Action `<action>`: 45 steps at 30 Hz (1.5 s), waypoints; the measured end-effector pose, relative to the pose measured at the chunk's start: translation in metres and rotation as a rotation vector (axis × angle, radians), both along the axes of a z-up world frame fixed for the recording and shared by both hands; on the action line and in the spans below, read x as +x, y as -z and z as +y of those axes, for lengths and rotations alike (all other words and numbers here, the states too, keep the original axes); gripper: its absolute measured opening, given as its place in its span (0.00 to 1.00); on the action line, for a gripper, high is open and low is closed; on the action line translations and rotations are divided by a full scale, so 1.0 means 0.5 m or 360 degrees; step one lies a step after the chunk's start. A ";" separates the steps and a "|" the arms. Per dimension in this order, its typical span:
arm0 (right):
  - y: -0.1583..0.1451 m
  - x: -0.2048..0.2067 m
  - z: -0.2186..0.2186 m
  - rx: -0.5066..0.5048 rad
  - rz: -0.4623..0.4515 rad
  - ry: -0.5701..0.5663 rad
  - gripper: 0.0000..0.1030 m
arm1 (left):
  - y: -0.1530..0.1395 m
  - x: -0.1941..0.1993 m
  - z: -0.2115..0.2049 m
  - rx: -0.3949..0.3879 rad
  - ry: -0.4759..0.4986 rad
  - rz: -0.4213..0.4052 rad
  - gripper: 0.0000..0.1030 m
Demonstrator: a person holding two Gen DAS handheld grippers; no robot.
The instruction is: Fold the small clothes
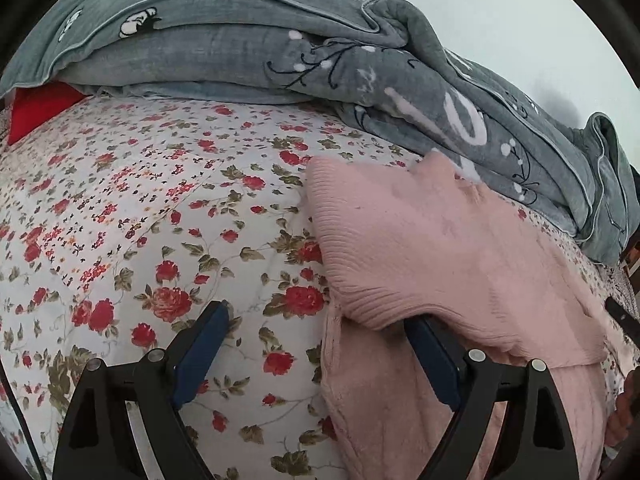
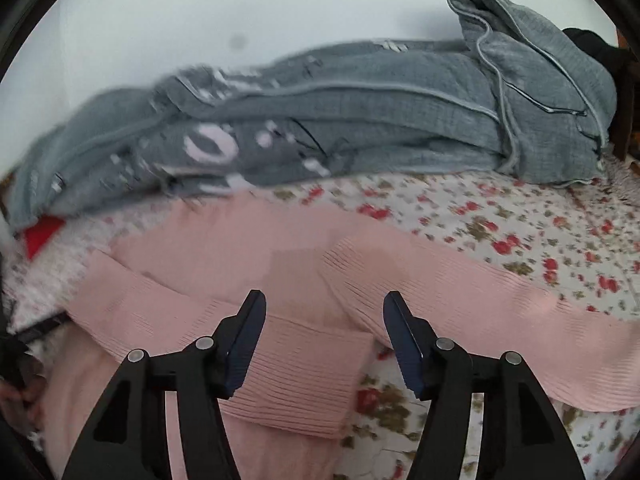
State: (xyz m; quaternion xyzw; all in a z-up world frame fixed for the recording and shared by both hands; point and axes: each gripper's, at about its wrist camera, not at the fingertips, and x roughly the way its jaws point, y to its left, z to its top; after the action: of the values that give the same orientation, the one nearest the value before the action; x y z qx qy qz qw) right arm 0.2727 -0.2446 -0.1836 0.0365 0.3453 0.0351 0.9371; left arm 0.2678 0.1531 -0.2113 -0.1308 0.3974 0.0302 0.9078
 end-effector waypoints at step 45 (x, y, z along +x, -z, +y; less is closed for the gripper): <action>-0.023 0.053 -0.002 -0.0258 -0.0079 0.0035 0.53 | -0.035 -0.004 0.030 -0.0084 -0.0024 -0.0141 0.87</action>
State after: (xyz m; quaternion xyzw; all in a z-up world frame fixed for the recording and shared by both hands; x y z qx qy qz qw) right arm 0.2991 -0.2457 -0.1723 -0.0366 0.3232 -0.0025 0.9456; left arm 0.2656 0.1679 -0.1936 -0.1589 0.3566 0.0205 0.9204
